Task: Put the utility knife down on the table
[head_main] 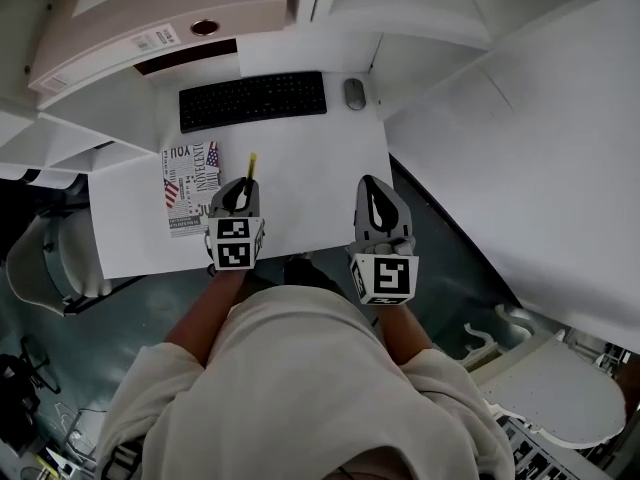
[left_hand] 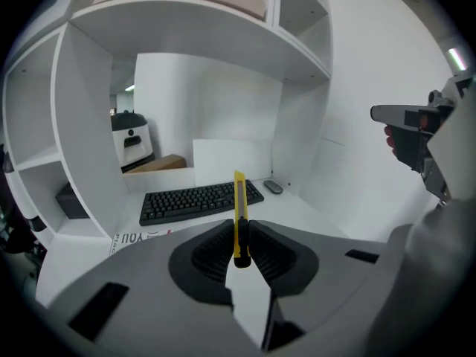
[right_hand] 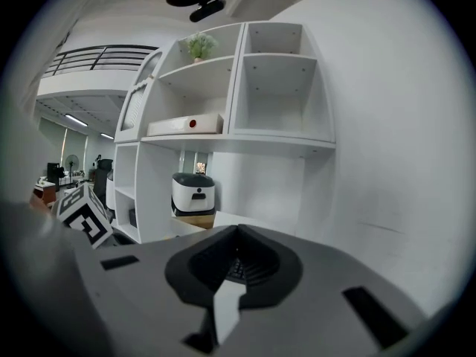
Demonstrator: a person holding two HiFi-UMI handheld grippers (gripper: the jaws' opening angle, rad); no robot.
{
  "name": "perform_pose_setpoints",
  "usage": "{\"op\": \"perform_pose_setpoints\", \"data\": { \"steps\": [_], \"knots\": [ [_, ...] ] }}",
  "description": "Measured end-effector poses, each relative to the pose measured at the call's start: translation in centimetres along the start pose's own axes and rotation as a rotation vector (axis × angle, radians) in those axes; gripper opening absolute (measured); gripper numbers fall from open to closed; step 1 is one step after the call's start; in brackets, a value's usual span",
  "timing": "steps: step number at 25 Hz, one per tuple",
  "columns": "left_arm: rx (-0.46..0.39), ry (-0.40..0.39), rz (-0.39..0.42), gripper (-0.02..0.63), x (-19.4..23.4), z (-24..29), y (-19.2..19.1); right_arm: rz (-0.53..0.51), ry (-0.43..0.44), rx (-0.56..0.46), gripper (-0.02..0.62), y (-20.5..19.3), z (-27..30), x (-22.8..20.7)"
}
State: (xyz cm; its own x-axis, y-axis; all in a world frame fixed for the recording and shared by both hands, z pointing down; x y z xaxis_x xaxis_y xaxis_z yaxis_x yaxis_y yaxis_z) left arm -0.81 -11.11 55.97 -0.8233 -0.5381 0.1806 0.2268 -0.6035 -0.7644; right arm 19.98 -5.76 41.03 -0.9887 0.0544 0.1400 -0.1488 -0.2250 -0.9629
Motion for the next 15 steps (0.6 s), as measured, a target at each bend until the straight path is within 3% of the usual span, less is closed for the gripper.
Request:
{"op": "perform_pose_setpoints", "data": {
  "steps": [15],
  "knots": [
    [0.19, 0.085, -0.192, 0.063, 1.5, 7.1, -5.9, -0.023, 0.105, 0.045, 0.003, -1.8, 4.7, -2.1]
  ]
}}
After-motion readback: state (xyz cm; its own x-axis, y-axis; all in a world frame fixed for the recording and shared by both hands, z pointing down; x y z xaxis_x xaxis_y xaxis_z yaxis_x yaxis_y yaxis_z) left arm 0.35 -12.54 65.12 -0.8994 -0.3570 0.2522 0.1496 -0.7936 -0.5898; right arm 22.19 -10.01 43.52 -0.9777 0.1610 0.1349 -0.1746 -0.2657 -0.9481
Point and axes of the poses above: the fingertips, and each gripper's own axes: z forward along the fingers, x to its left, y out of its top, the point moved 3 cm from there along -z, backward along the fingers, and after that the axes turned 6 degrees about -y, right-handed, at the moved point
